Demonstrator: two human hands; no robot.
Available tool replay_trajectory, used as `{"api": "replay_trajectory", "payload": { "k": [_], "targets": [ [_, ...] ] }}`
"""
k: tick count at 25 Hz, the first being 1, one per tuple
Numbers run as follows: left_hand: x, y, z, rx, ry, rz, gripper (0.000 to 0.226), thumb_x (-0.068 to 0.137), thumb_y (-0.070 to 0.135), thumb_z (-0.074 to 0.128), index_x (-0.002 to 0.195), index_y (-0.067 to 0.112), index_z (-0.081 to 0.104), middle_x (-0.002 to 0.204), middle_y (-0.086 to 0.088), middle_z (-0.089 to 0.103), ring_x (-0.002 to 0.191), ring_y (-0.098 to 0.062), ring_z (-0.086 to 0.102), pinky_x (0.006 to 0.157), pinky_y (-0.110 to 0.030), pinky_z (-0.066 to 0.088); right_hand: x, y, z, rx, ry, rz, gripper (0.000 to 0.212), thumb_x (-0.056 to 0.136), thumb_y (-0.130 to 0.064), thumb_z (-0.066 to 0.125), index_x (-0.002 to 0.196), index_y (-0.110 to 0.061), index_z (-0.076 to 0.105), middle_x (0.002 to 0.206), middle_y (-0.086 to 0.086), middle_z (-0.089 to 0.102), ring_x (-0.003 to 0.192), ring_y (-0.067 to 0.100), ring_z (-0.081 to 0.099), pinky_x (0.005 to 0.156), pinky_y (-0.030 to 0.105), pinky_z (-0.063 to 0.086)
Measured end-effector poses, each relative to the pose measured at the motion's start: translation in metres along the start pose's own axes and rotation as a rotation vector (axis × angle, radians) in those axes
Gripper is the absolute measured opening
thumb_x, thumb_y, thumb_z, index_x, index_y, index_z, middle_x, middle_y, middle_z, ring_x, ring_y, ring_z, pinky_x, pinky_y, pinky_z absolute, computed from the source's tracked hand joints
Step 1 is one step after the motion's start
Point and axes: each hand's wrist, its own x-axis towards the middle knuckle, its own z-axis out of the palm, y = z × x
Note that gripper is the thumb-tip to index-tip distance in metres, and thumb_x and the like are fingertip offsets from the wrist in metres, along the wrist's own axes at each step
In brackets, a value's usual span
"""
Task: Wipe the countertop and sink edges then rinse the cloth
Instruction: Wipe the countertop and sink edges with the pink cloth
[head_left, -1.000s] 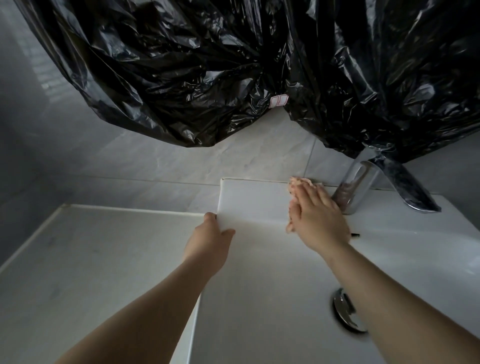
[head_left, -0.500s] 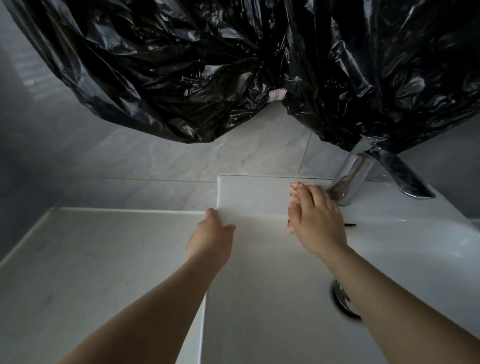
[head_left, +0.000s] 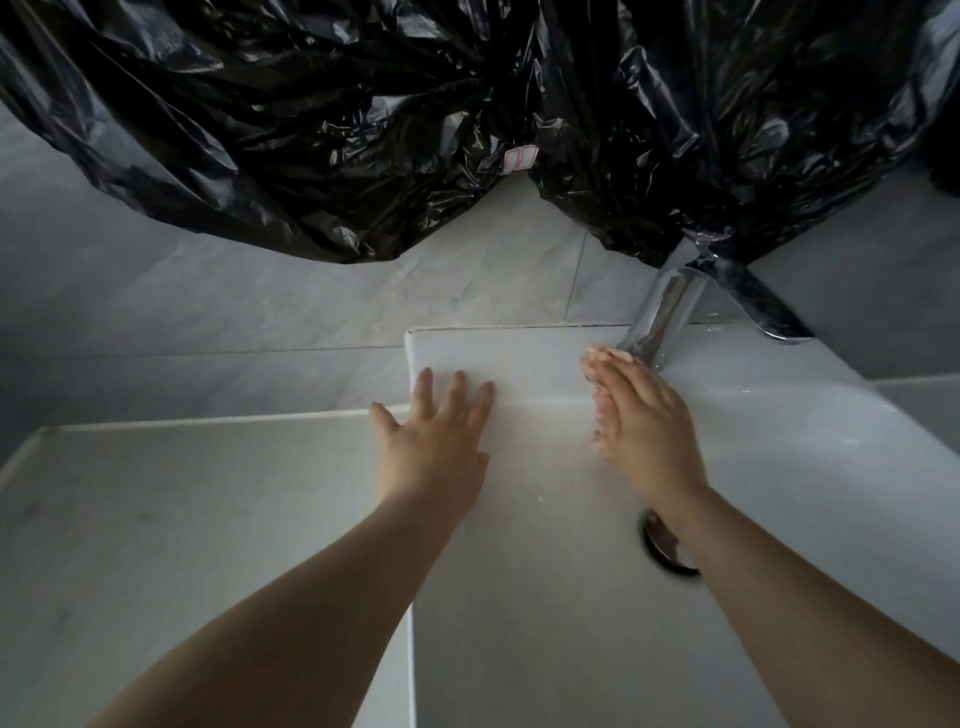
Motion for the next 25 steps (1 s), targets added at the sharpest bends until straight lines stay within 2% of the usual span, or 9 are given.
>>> {"api": "replay_trajectory", "payload": {
  "k": [3, 6, 8, 11, 14, 17, 19, 22, 25],
  "targets": [
    [0.000, 0.001, 0.000, 0.058, 0.000, 0.067, 0.070, 0.093, 0.047, 0.037, 0.146, 0.031, -0.006, 0.156, 0.000, -0.001, 0.143, -0.027, -0.004, 0.107, -0.063, 0.007, -0.013, 0.033, -0.008, 0.046, 0.094, 0.144, 0.053, 0.093, -0.033, 0.026, 0.123, -0.005, 0.060, 0.129, 0.012, 0.056, 0.120, 0.030, 0.050, 0.105, 0.039, 0.040],
    [-0.001, 0.002, -0.001, 0.117, 0.027, 0.056, 0.067, 0.093, 0.047, 0.034, 0.147, 0.024, 0.000, 0.155, -0.005, 0.005, 0.142, -0.028, 0.002, 0.110, -0.058, -0.002, -0.007, 0.029, -0.003, 0.079, 0.147, 0.311, 0.056, 0.093, -0.033, 0.025, 0.118, -0.001, 0.063, 0.127, 0.017, 0.057, 0.122, 0.035, 0.047, 0.108, 0.042, 0.035],
    [0.003, 0.014, -0.004, 0.073, 0.046, 0.061, 0.064, 0.094, 0.045, 0.032, 0.147, 0.019, 0.007, 0.154, -0.008, 0.010, 0.142, -0.027, 0.005, 0.113, -0.049, 0.000, -0.010, 0.026, -0.004, 0.063, 0.083, 0.211, 0.054, 0.092, -0.032, 0.026, 0.119, -0.001, 0.062, 0.129, 0.017, 0.056, 0.125, 0.037, 0.045, 0.110, 0.045, 0.033],
    [0.013, 0.062, -0.006, -0.102, 0.042, 0.115, 0.059, 0.097, 0.041, 0.027, 0.147, 0.017, 0.009, 0.156, -0.002, 0.007, 0.143, -0.025, 0.000, 0.115, -0.042, 0.001, -0.015, 0.056, -0.019, 0.045, -0.003, -0.030, 0.051, 0.091, -0.028, 0.030, 0.124, -0.002, 0.059, 0.131, 0.017, 0.056, 0.125, 0.036, 0.047, 0.110, 0.041, 0.031],
    [0.030, 0.115, -0.004, -0.177, 0.014, 0.061, 0.059, 0.098, 0.042, 0.023, 0.148, 0.016, 0.004, 0.157, 0.000, 0.000, 0.143, -0.026, -0.009, 0.116, -0.041, -0.005, 0.003, 0.109, -0.038, -0.005, -0.041, 0.016, 0.060, 0.089, -0.033, 0.023, 0.127, -0.001, 0.056, 0.135, 0.018, 0.053, 0.128, 0.035, 0.046, 0.112, 0.032, 0.021],
    [0.050, 0.146, -0.001, -0.165, -0.012, 0.023, 0.070, 0.095, 0.047, 0.030, 0.148, 0.014, -0.001, 0.157, -0.003, -0.006, 0.142, -0.025, -0.014, 0.116, -0.041, -0.007, 0.031, 0.132, -0.033, -0.040, -0.187, 0.085, 0.064, 0.091, -0.039, 0.012, 0.139, -0.013, 0.044, 0.151, 0.005, 0.035, 0.142, 0.021, 0.025, 0.116, 0.027, 0.008],
    [0.059, 0.161, -0.001, -0.165, -0.023, -0.006, 0.082, 0.089, 0.048, 0.041, 0.147, 0.010, -0.004, 0.157, -0.006, -0.009, 0.142, -0.024, -0.016, 0.116, -0.041, -0.008, 0.047, 0.118, -0.026, -0.069, -0.245, 0.024, 0.063, 0.088, -0.034, 0.008, 0.140, -0.018, 0.041, 0.154, 0.002, 0.030, 0.144, 0.018, 0.018, 0.117, 0.030, 0.012],
    [0.063, 0.175, 0.001, -0.149, -0.019, -0.055, 0.090, 0.083, 0.043, 0.047, 0.146, 0.007, -0.006, 0.156, -0.007, -0.011, 0.142, -0.022, -0.017, 0.115, -0.040, -0.011, 0.063, 0.103, -0.025, -0.002, -0.346, -0.050, 0.048, 0.099, -0.028, 0.024, 0.146, -0.021, 0.030, 0.157, -0.001, 0.022, 0.144, 0.019, 0.015, 0.115, 0.030, 0.012],
    [0.061, 0.174, 0.002, -0.076, -0.058, -0.060, 0.099, 0.079, 0.047, 0.050, 0.145, 0.006, -0.011, 0.155, -0.007, -0.015, 0.140, -0.023, -0.021, 0.113, -0.040, -0.014, 0.064, 0.148, -0.029, -0.017, -0.355, -0.089, 0.048, 0.098, -0.033, 0.023, 0.147, -0.029, 0.025, 0.157, -0.009, 0.018, 0.144, 0.018, 0.015, 0.116, 0.033, 0.014]
  ]
}}
